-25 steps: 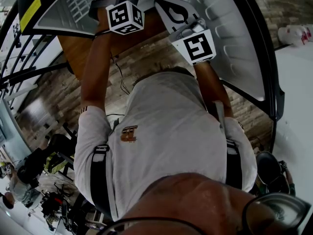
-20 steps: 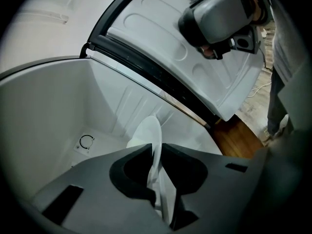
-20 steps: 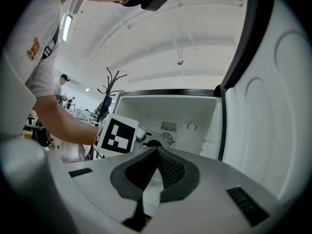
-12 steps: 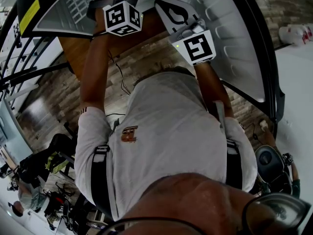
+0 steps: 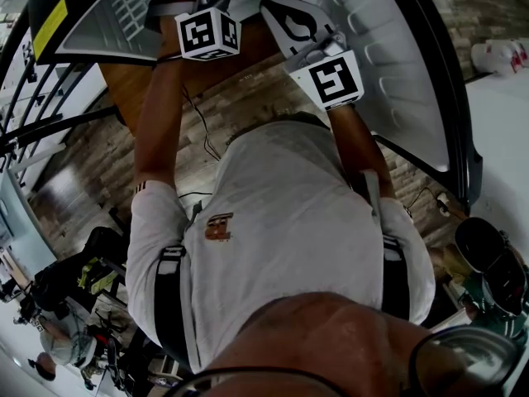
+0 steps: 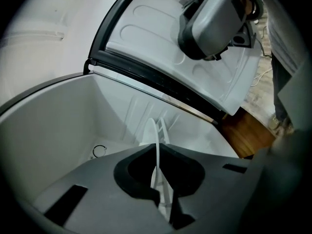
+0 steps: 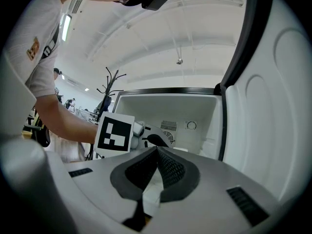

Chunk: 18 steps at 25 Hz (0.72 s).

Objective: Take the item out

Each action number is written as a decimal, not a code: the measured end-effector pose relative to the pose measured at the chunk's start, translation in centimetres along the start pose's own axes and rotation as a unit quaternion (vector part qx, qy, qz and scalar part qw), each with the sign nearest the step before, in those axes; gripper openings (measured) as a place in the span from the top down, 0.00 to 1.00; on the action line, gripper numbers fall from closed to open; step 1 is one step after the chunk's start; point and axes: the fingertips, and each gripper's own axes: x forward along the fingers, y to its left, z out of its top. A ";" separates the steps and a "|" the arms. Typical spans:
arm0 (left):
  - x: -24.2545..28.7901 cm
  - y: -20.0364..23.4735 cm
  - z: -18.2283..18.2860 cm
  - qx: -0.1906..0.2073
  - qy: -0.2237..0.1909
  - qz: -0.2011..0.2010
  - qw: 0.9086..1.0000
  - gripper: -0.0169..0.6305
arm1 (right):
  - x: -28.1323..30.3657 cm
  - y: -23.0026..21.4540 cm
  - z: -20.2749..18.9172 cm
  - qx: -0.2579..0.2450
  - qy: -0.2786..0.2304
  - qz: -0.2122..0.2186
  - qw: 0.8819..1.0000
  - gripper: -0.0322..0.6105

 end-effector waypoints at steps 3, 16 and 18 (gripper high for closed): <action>0.2 -0.2 -0.3 0.017 0.004 0.000 1.000 0.93 | 0.0 0.0 -0.1 -0.001 0.002 -0.002 1.000 0.90; -0.9 -0.9 -0.4 0.063 0.006 0.025 0.998 0.93 | -0.3 0.4 -0.2 0.016 0.007 -0.015 1.000 0.90; -1.5 -0.8 -0.2 0.065 0.003 0.028 0.997 0.93 | -0.4 0.5 0.1 0.008 0.001 -0.014 1.000 0.90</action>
